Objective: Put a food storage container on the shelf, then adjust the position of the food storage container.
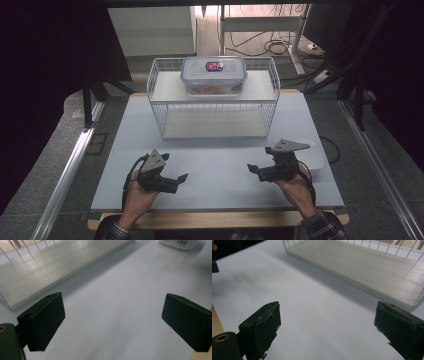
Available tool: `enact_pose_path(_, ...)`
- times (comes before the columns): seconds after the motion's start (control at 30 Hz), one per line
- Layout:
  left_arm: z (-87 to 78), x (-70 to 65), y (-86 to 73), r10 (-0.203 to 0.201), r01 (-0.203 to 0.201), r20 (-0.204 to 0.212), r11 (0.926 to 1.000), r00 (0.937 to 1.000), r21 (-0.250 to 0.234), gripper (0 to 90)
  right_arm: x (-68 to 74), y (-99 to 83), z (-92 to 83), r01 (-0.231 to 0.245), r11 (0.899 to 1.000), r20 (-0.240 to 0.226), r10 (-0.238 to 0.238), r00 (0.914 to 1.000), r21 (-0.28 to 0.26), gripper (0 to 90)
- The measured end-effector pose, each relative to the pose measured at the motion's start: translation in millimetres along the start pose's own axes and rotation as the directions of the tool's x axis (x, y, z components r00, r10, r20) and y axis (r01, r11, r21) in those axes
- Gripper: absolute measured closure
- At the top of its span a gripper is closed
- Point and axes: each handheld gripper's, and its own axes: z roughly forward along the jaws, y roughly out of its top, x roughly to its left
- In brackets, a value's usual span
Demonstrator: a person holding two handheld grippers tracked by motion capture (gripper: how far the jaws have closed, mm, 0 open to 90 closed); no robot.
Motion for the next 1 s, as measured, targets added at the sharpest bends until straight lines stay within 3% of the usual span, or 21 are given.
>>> enact_pose_path(0.13,1.0,0.3,-4.1,0.001,-0.001,-0.002,1.0000,1.0000,0.008,4.4,2.1,-6.8,4.6,0.011,0.999,0.016,-0.012,0.9998,0.037,7.2)
enact_pose_path(0.27,0.6,0.7,-4.4,-0.022,0.022,0.014,0.9997,0.9997,-0.013,4.4,-1.3,-8.3,5.9,-0.025,0.998,0.016,0.024,0.9996,0.063,4.0)
enact_pose_path(0.3,0.9,0.7,-4.6,-0.023,0.024,0.016,0.9996,0.9996,-0.018,4.5,-5.1,-8.5,6.3,-0.056,0.996,0.005,0.056,0.9984,0.075,1.9)
enact_pose_path(0.4,2.2,1.2,-5.7,-0.026,0.026,0.021,0.9994,0.9995,-0.020,4.6,-10.5,-7.7,3.3,-0.093,0.993,0.014,0.092,0.9956,0.068,2.2)
enact_pose_path(0.5,2.1,1.6,-6.0,-0.028,0.028,0.018,0.9994,0.9995,-0.021,4.8,-13.6,-6.5,0.4,-0.089,0.993,0.043,0.086,0.9954,0.074,8.3)
enact_pose_path(0.53,1.6,2.6,-6.3,-0.040,0.040,0.024,0.9989,0.9989,-0.026,4.9,-18.3,-6.0,-4.2,-0.089,0.993,0.065,0.084,0.9943,0.076,18.7)
enact_pose_path(0.57,1.6,2.6,-6.3,-0.040,0.040,0.024,0.9989,0.9989,-0.026,5.1,-18.3,-6.0,-4.2,-0.089,0.993,0.065,0.084,0.9943,0.076,18.7)
enact_pose_path(0.6,1.5,3.2,-6.4,-0.047,0.048,0.029,0.9985,0.9985,-0.027,5.1,-21.3,-6.2,-6.8,-0.090,0.993,0.067,0.085,0.9941,0.074,24.6)
enact_pose_path(0.63,1.4,4.0,-6.9,-0.056,0.057,0.036,0.9980,0.9978,-0.028,5.5,-29.0,-7.3,-13.4,-0.072,0.995,0.086,0.065,0.9941,0.075,37.8)
enact_pose_path(0.7,1.6,4.3,-7.1,-0.058,0.059,0.037,0.9979,0.9976,-0.028,5.7,-31.5,-7.6,-15.4,-0.062,0.994,0.105,0.053,0.9931,0.085,41.6)
enact_pose_path(0.77,2.1,4.7,-7.5,-0.058,0.059,0.038,0.9980,0.9976,-0.025,5.7,-37.9,-9.0,-21.6,-0.046,0.994,0.140,0.032,0.9896,0.094,53.6)
enact_pose_path(0.8,2.4,4.6,-7.6,-0.057,0.058,0.037,0.9980,0.9977,-0.023,5.8,-42.0,-9.5,-24.9,-0.061,0.994,0.142,0.048,0.9887,0.089,58.8)
enact_pose_path(0.83,2.8,4.4,-7.8,-0.053,0.053,0.035,0.9984,0.9980,-0.019,5.9,-51.3,-11.0,-32.0,-0.107,0.992,0.134,0.097,0.9863,0.068,69.2)
enact_pose_path(0.9,2.9,4.3,-7.8,-0.051,0.051,0.033,0.9985,0.9982,-0.017,6.0,-55.4,-11.7,-35.6,-0.117,0.991,0.142,0.107,0.9841,0.063,73.0)
enact_pose_path(0.93,2.9,4.4,-7.9,-0.050,0.051,0.030,0.9986,0.9983,-0.016,6.1,-63.5,-13.3,-42.2,-0.121,0.990,0.184,0.107,0.9771,0.066,81.9)
enact_pose_path(0.97,2.9,4.4,-7.9,-0.050,0.051,0.030,0.9986,0.9983,-0.016,6.2,-63.5,-13.3,-42.2,-0.121,0.990,0.184,0.107,0.9771,0.066,81.9)
enact_pose_path(1.0,2.9,4.9,-8.1,-0.055,0.056,0.032,0.9983,0.9980,-0.017,6.2,-72.9,-16.3,-49.4,-0.137,0.989,0.230,0.120,0.9656,0.060,88.2)
